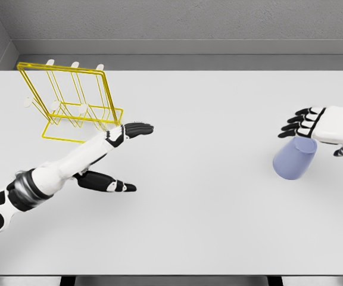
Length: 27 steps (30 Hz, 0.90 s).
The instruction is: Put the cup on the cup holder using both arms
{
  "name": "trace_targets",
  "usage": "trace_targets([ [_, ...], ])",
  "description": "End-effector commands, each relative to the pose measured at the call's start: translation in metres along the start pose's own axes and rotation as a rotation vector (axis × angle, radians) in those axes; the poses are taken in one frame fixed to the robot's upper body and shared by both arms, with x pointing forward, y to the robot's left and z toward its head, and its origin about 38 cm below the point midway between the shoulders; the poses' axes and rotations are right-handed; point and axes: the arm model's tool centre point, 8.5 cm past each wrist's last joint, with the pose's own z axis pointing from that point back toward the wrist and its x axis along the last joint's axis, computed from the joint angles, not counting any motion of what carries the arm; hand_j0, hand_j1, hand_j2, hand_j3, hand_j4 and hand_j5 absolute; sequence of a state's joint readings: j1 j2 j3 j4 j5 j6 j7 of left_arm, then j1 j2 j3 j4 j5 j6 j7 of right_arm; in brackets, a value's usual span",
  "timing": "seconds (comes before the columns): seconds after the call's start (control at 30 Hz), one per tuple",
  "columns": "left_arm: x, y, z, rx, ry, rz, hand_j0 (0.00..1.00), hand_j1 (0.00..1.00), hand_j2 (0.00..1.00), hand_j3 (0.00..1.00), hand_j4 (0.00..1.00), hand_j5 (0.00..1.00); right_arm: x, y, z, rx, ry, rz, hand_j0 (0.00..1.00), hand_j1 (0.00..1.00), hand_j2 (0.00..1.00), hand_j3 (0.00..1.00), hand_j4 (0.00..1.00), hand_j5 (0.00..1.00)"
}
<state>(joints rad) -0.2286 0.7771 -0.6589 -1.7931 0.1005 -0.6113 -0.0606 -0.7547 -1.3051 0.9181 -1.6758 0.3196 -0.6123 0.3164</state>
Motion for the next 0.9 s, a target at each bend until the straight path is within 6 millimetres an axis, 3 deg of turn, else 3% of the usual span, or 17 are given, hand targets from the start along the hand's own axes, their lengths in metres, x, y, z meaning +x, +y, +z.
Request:
trace_targets([
  [0.0,0.000,-0.011,-0.001,0.019,-0.006,0.116,1.00,1.00,1.00,1.00,1.00,1.00,-0.006,0.008,-0.004,0.015,0.012,-0.014,1.00,1.00,1.00,1.00,1.00,1.00],
  [0.07,0.000,-0.014,-0.001,0.031,-0.006,0.165,1.00,1.00,1.00,1.00,1.00,1.00,-0.004,0.007,-0.009,0.007,0.002,-0.014,1.00,1.00,1.00,1.00,1.00,1.00],
  [0.13,0.001,-0.005,-0.006,0.065,-0.024,0.202,1.00,1.00,1.00,1.00,1.00,1.00,-0.001,0.007,-0.017,0.000,-0.013,-0.008,1.00,1.00,1.00,1.00,1.00,1.00],
  [0.2,-0.004,0.001,-0.012,0.057,0.030,0.211,1.00,1.00,1.00,1.00,1.00,1.00,-0.007,0.018,-0.028,0.011,-0.010,-0.041,1.00,1.00,1.00,1.00,1.00,1.00],
  [0.3,-0.014,-0.011,-0.026,-0.009,0.128,0.297,1.00,1.00,1.00,1.00,1.00,1.00,-0.009,0.024,-0.032,0.029,-0.006,-0.046,1.00,1.00,1.00,1.00,1.00,1.00],
  [0.53,-0.030,-0.024,-0.028,-0.047,0.290,0.390,1.00,1.00,1.00,1.00,1.00,1.00,-0.014,0.034,-0.036,0.048,0.006,-0.061,1.00,1.00,1.00,1.00,1.00,1.00],
  [0.77,-0.034,-0.029,-0.033,-0.035,0.327,0.474,1.00,1.00,1.00,1.00,1.00,1.00,-0.013,0.031,-0.041,0.042,-0.003,-0.056,1.00,1.00,1.00,1.00,1.00,1.00],
  [0.87,-0.038,-0.036,-0.037,-0.033,0.338,0.506,1.00,1.00,1.00,1.00,1.00,1.00,-0.011,0.034,-0.041,0.069,-0.008,-0.055,0.91,0.91,0.91,0.91,0.91,0.91],
])
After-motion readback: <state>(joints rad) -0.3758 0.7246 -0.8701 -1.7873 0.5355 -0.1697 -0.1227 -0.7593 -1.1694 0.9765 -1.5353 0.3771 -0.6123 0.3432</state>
